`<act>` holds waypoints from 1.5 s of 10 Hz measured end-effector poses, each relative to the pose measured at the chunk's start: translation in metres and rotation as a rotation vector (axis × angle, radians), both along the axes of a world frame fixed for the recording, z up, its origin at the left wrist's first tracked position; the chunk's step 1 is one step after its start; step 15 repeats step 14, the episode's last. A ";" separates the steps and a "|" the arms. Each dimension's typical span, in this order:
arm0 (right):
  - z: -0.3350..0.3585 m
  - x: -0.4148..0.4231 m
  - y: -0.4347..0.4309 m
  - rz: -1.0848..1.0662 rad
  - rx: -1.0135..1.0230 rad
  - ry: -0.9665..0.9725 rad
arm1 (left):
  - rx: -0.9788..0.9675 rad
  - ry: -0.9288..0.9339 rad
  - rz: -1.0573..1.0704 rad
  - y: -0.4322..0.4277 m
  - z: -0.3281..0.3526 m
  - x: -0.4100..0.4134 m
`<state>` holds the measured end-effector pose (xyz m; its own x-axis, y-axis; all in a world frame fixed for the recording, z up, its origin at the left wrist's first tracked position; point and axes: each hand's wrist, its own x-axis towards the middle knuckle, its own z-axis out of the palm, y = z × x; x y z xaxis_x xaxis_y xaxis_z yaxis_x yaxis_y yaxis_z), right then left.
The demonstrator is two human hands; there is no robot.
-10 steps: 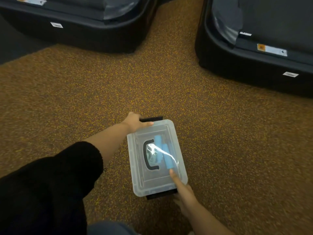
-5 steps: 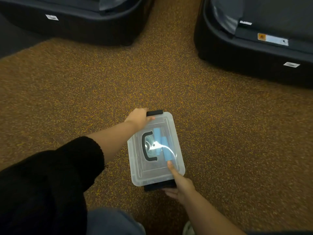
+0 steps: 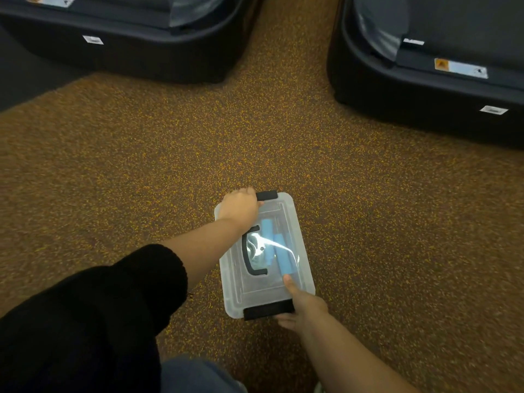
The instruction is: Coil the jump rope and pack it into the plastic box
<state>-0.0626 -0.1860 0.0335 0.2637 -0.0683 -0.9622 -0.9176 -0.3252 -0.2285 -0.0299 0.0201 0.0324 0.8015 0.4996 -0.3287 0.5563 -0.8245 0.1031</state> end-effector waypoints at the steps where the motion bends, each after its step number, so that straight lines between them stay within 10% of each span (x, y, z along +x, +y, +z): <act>1: 0.010 0.003 0.000 -0.014 -0.112 -0.107 | -0.024 -0.038 0.018 0.005 0.003 0.004; 5: 0.054 0.175 0.074 0.617 -0.193 -0.808 | -0.321 -0.367 0.826 0.034 0.016 -0.001; 15: 0.024 0.222 0.098 0.951 -0.272 -0.715 | -0.360 0.027 0.788 0.031 0.005 0.017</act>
